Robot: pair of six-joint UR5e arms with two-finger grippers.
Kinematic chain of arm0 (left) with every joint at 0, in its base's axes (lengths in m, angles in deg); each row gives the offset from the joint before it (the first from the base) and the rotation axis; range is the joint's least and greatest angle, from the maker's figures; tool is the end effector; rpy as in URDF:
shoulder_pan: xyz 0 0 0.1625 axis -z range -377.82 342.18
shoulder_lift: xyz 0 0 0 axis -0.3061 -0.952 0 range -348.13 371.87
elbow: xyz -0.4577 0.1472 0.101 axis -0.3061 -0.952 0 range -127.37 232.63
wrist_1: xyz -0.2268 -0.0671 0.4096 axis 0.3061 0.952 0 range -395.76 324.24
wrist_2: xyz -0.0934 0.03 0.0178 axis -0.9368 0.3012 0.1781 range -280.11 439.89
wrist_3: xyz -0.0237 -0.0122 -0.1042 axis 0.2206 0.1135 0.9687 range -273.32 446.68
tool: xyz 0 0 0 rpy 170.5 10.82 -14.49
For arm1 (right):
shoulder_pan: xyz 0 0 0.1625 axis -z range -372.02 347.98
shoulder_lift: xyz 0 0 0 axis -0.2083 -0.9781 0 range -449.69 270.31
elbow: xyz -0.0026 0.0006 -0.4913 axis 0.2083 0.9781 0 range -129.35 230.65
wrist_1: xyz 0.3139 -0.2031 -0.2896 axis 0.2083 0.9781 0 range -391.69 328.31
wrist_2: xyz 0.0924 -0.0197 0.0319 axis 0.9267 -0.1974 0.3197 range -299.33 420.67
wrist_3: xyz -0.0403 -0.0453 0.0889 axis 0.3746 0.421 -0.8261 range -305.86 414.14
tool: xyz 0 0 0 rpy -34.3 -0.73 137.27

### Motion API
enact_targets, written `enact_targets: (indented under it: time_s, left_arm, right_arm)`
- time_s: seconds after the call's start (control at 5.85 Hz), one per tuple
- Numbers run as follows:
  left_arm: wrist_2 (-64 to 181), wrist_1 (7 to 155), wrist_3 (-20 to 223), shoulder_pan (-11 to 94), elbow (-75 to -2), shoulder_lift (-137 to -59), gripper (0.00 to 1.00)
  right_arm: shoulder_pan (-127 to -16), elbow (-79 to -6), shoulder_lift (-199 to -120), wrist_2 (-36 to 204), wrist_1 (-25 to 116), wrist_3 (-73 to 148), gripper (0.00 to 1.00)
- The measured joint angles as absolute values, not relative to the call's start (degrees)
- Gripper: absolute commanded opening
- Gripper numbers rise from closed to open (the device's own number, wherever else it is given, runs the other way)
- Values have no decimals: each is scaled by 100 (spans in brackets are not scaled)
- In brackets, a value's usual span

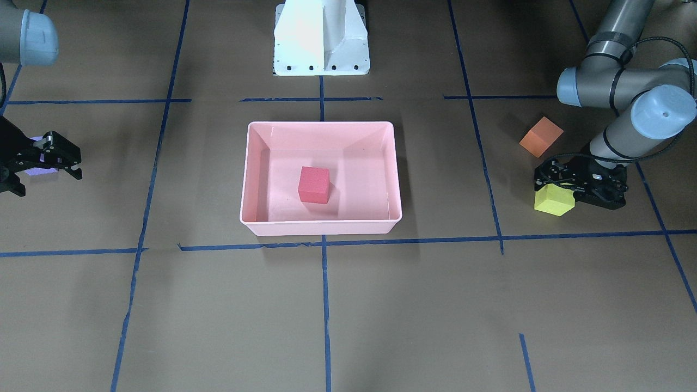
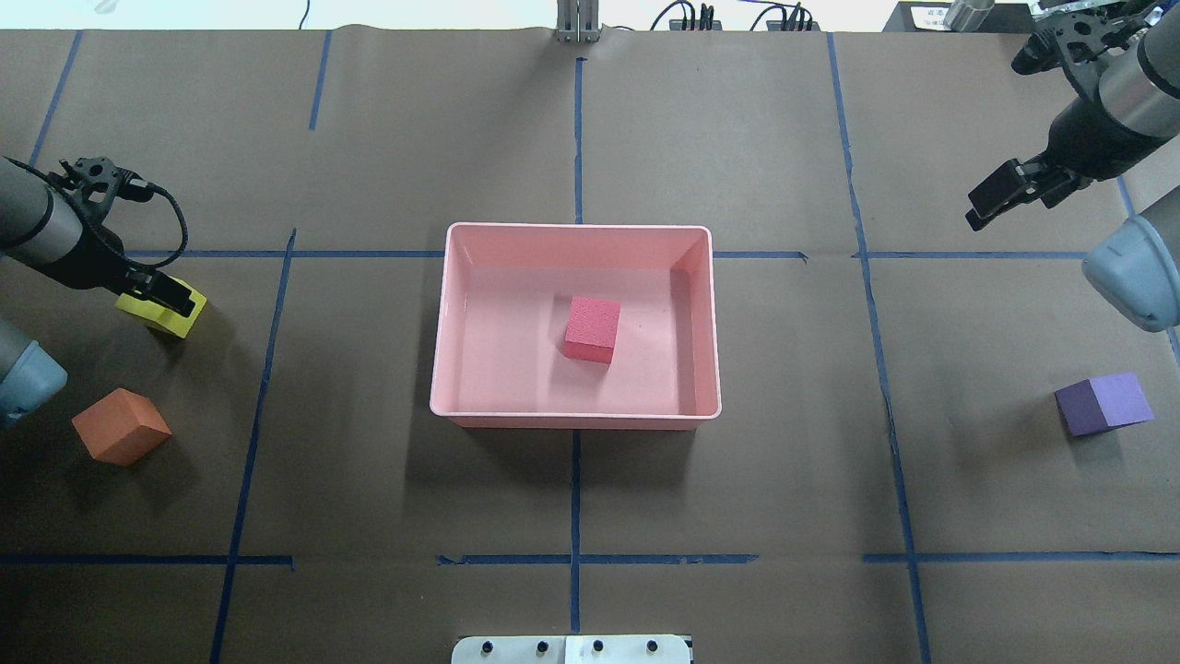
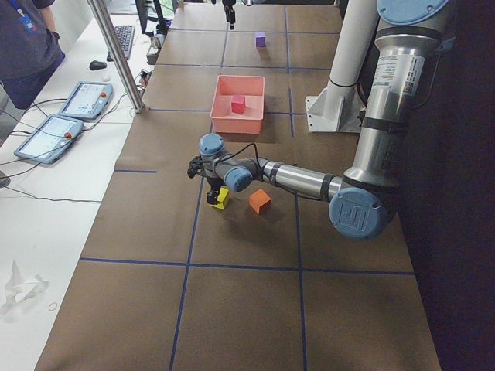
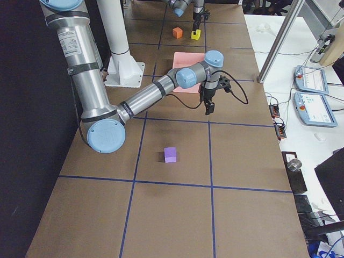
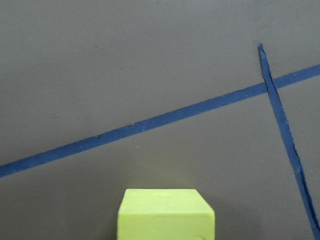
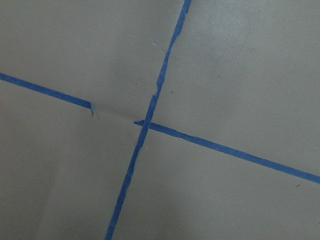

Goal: Place blocks into pink bin with both arms
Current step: 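Carry the yellow cube into the bin and release it with the left gripper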

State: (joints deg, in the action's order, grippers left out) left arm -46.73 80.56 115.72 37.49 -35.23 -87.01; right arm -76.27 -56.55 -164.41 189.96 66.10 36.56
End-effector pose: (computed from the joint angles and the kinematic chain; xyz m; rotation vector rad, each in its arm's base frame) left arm 0.3171 -0.5796 0.6126 0.1455 0.8231 0.2769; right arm -0.2184 -0.6026 0.4268 0.1356 -0.7820 -0.2826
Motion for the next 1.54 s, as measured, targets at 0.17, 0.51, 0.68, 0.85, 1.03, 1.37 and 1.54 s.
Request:
enact_targets:
  time_s: [0.17, 0.51, 0.68, 0.85, 1.03, 1.37, 1.54]
  left_arm:
    - [-4635, 8053, 11570, 3689, -3482, -8701, 70]
    - [-4616, 8045, 11576, 3616, -3456, -8701, 41]
    - [-4621, 8023, 11592, 3608, -3482, -8737, 42]
    - [-4647, 7907, 11627, 3630, -3545, -8884, 43]
    - [-4667, 7522, 11741, 3663, -3700, -9185, 43]
    - [-4663, 6196, 12460, 3661, -4270, -10091, 45]
    - [-4648, 5699, 13121, 3543, -4441, -10607, 45]
  right_arm:
    - [-7627, -5657, -16472, 18993, 6606, 3656, 100]
    - [-7627, -5657, -16545, 18978, 6604, 3691, 100]
    - [-7670, -5657, -16587, 18983, 6604, 3791, 100]
    - [-7780, -5661, -16648, 19024, 6604, 3974, 100]
    - [-7975, -5689, -16807, 19117, 6604, 4280, 100]
    - [-8656, -5754, -17568, 19427, 6604, 5552, 100]
    - [-8916, -5849, -18045, 19503, 6590, 6107, 100]
